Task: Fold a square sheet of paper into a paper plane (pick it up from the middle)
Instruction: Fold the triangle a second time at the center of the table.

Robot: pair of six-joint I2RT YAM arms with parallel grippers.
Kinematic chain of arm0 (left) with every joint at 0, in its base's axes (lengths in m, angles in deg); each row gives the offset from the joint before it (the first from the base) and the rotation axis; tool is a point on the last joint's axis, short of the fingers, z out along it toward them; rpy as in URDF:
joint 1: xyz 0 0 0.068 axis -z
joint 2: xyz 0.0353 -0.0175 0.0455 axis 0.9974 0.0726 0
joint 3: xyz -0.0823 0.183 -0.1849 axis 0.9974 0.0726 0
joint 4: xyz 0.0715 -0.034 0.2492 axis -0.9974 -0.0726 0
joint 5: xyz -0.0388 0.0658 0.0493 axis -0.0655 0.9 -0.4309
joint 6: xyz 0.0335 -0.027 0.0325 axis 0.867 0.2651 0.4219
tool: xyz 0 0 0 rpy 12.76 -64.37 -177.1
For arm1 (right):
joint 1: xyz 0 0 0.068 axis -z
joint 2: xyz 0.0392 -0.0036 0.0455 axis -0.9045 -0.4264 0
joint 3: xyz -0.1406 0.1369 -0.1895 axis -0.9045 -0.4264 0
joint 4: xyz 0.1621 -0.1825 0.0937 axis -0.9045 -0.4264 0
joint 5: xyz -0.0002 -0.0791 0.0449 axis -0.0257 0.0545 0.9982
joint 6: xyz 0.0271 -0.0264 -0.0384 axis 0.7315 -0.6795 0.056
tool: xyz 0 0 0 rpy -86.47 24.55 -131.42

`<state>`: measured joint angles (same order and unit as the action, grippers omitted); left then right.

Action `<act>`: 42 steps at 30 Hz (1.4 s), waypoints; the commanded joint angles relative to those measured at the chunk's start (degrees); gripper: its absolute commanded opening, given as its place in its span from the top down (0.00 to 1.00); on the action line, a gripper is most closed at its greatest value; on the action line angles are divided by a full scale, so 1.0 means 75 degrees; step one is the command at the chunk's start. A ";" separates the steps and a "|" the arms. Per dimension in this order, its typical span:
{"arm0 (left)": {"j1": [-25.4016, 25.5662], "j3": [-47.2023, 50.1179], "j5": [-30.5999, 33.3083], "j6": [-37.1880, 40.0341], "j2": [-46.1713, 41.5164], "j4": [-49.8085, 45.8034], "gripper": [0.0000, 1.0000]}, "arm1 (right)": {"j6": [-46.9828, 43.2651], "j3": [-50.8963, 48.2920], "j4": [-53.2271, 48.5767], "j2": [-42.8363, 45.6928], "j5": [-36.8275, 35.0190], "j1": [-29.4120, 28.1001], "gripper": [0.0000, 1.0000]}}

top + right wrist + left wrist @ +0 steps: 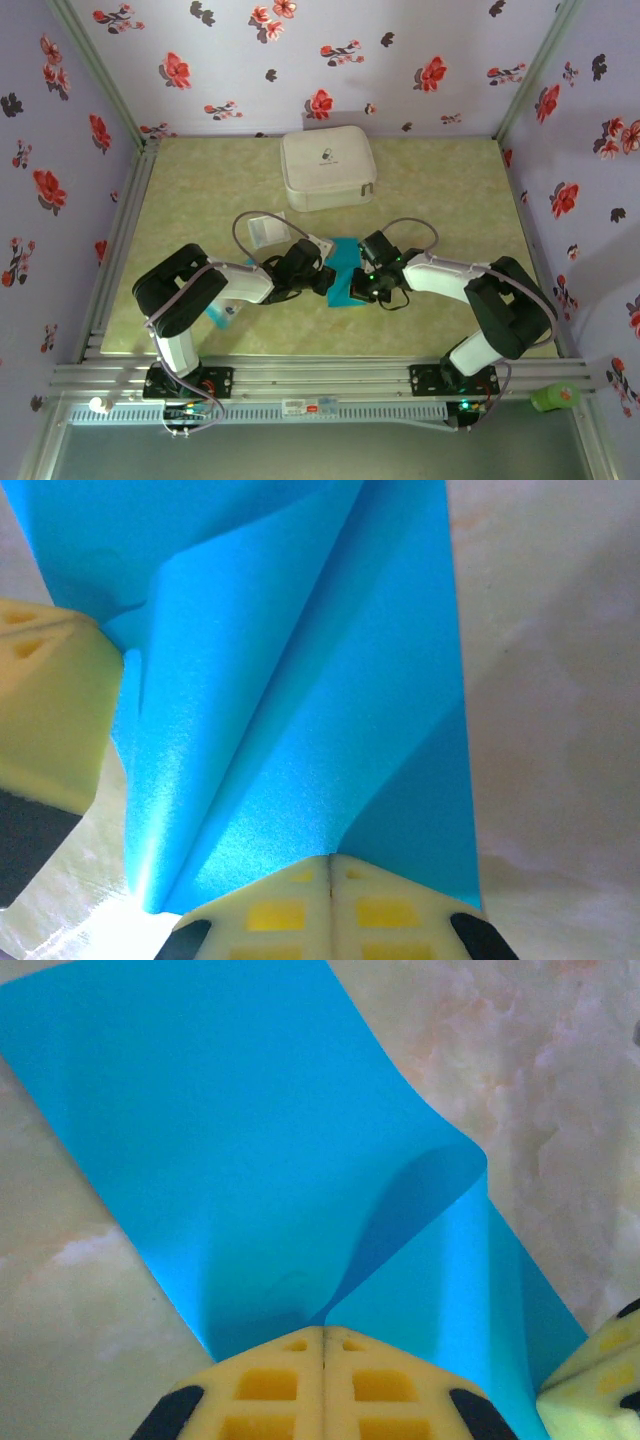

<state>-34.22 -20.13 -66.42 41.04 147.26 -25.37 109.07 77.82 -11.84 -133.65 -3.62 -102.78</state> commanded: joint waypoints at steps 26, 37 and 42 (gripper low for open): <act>-0.0144 -0.0179 -0.0032 0.0001 0.0250 -0.0118 0.97 | -0.0156 0.0002 -0.0699 -0.0324 -0.0392 0.0063 0.99; -0.0138 -0.0237 -0.0216 -0.0108 0.0349 -0.0200 0.97 | -0.0044 -0.0050 -0.0507 -0.0243 -0.0367 0.0061 0.97; -0.0143 -0.0220 -0.0465 -0.0290 0.0318 -0.0221 0.97 | 0.0124 -0.0069 -0.0234 -0.0204 -0.0324 0.0065 0.96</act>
<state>-34.86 -21.33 -67.80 40.34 148.44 -25.92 109.27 78.57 -12.65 -134.06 -3.51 -102.74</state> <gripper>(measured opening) 0.055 0.047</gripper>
